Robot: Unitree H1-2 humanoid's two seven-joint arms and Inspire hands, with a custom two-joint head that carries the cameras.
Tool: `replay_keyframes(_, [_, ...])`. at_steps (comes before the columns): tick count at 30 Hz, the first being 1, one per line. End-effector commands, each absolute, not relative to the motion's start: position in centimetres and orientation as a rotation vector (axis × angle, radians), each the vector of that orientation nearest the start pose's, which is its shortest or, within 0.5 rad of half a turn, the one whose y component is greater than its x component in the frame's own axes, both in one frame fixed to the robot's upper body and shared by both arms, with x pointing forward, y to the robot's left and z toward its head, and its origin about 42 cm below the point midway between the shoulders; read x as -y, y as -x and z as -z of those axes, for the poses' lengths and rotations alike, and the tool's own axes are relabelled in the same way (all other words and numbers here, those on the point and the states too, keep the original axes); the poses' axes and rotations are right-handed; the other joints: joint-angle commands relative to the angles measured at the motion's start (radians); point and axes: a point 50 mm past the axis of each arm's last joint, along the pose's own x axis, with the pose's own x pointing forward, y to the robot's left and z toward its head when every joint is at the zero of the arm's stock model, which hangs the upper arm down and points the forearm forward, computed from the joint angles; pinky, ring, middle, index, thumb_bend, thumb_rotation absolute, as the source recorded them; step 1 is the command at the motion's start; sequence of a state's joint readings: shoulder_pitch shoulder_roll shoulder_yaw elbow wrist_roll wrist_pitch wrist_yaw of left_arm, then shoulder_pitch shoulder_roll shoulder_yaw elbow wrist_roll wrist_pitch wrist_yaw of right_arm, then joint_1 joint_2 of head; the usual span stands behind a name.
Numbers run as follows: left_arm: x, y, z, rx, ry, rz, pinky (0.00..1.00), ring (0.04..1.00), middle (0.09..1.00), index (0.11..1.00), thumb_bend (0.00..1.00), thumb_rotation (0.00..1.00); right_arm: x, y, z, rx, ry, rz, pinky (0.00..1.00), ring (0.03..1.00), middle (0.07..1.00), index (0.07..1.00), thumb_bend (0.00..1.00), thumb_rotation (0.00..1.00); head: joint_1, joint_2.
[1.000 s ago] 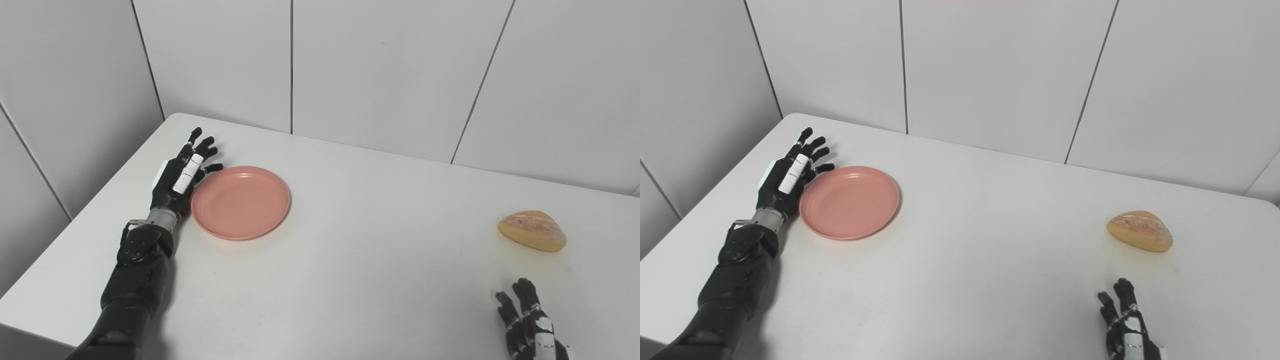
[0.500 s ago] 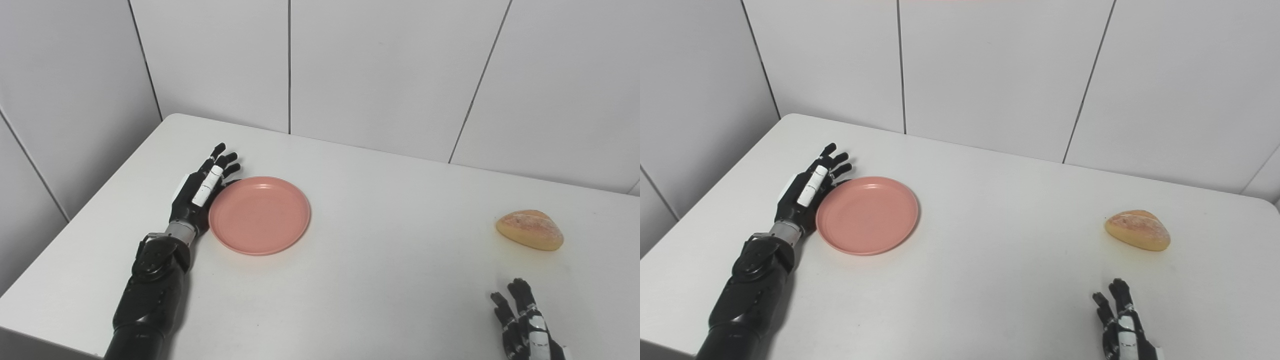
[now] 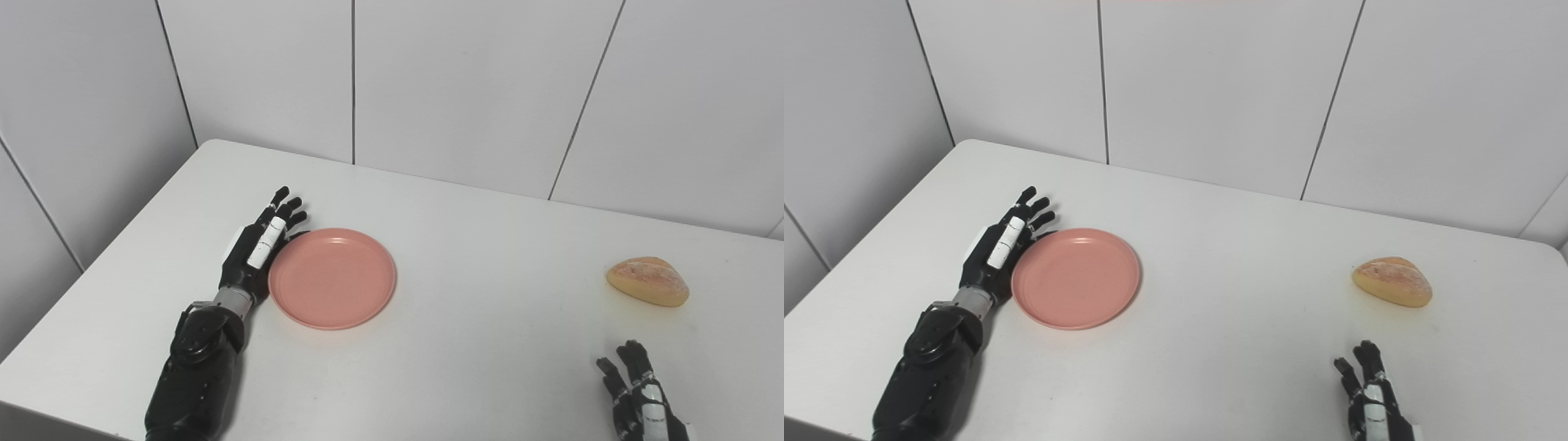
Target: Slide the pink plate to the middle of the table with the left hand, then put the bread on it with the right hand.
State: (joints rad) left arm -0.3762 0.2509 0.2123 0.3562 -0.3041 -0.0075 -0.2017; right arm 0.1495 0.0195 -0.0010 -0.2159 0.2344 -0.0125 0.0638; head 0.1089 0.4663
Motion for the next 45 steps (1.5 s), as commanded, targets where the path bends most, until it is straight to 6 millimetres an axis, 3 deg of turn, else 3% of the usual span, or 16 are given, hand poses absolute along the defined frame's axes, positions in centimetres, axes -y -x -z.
replay_keyframes(1, [-31.5,-39.9,-14.5,0.075,0.121,0.026,0.77,0.926,0.941,0.957,0.93,0.71,20.9,-23.4,-12.0,0.085,-0.249,-0.031,0.98,0.894,0.949,0.925,0.78,0.82,-0.002,0.002])
replay_keyframes(6, [-29.5,-39.2,-13.4,0.046,0.089,0.001,0.77,0.904,0.925,0.951,0.94,0.73,20.6,-23.5,-12.0,0.083,-0.245,-0.027,0.96,0.884,0.939,0.914,0.79,0.81,-0.04,0.017])
replay_keyframes(12, [-28.0,-39.2,-13.0,0.049,0.088,-0.051,0.82,0.89,0.916,0.976,0.93,0.75,19.7,-23.6,-12.2,0.084,-0.248,-0.027,0.93,0.866,0.924,0.898,0.8,0.8,-0.106,0.03])
replay_keyframes(21, [-27.6,-39.3,-13.1,0.053,0.092,-0.052,0.86,0.911,0.944,0.984,0.98,0.74,17.5,-23.8,-12.4,0.08,-0.244,-0.023,0.92,0.842,0.906,0.879,0.79,0.78,-0.241,0.06])
replay_keyframes(29, [-26.5,-39.5,-12.7,0.058,0.116,-0.02,0.92,0.933,0.951,0.971,0.99,0.75,15.8,-24.2,-12.8,0.082,-0.236,-0.033,0.95,0.85,0.912,0.888,0.77,0.78,-0.287,0.079])
replay_keyframes(40, [-25.3,-39.8,-12.5,0.05,0.147,0.002,0.92,0.942,0.941,0.98,0.97,0.76,14.0,-24.7,-13.0,0.09,-0.231,-0.061,0.94,0.848,0.912,0.899,0.8,0.78,-0.398,0.084])
replay_keyframes(45, [-24.5,-39.9,-12.7,0.047,0.166,0.015,0.85,0.909,0.912,0.949,1.0,0.74,13.6,-24.8,-12.9,0.095,-0.217,-0.062,0.95,0.841,0.917,0.898,0.8,0.8,-0.405,0.09])
